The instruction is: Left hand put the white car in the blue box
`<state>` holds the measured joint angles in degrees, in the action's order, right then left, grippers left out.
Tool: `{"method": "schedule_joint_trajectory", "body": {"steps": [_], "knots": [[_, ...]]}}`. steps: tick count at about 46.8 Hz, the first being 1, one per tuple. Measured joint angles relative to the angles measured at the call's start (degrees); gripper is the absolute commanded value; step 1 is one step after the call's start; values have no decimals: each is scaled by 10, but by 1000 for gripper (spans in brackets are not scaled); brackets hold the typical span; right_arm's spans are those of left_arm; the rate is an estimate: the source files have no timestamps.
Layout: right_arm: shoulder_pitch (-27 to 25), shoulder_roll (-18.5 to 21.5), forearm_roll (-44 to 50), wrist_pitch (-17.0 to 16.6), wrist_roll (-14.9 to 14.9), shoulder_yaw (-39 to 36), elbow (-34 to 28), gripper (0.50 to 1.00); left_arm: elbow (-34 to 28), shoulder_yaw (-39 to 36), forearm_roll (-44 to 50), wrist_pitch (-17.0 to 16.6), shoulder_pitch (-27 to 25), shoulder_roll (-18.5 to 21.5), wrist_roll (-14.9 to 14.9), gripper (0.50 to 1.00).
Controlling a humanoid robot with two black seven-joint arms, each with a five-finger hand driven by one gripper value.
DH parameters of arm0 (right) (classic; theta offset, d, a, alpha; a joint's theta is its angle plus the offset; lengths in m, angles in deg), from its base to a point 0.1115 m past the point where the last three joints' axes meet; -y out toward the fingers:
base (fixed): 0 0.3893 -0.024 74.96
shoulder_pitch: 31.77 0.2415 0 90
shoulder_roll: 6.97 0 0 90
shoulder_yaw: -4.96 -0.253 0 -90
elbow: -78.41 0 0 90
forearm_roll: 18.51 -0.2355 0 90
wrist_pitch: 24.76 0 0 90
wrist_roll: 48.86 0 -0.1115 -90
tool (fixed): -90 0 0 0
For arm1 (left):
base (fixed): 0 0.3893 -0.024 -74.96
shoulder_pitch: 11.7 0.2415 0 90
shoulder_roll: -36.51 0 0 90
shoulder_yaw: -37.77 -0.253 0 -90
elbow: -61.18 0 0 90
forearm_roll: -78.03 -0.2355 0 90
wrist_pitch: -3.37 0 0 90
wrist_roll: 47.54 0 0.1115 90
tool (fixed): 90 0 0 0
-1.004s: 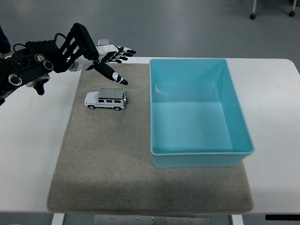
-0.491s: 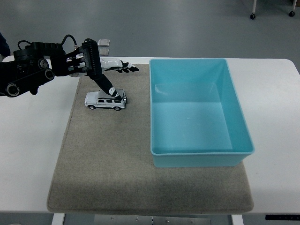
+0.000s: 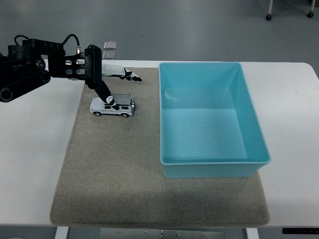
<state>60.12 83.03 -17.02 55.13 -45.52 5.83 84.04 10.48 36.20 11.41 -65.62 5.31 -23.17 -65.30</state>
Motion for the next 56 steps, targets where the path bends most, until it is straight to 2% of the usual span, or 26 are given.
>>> {"method": "schedule_joint_trajectory", "body": {"steps": [10, 39, 50, 56], "knots": [[0, 0, 0, 0, 0, 0, 0, 936, 0, -1, -24, -30, 4, -5, 1, 947], [0, 0, 0, 0, 0, 0, 0, 936, 2, -18, -26, -33, 25, -7, -3, 960], [0, 0, 0, 0, 0, 0, 0, 936, 2, -19, -58, -60, 25, -7, -3, 960], [0, 0, 0, 0, 0, 0, 0, 936, 1, -19, -61, -62, 25, -7, -3, 960]]}}
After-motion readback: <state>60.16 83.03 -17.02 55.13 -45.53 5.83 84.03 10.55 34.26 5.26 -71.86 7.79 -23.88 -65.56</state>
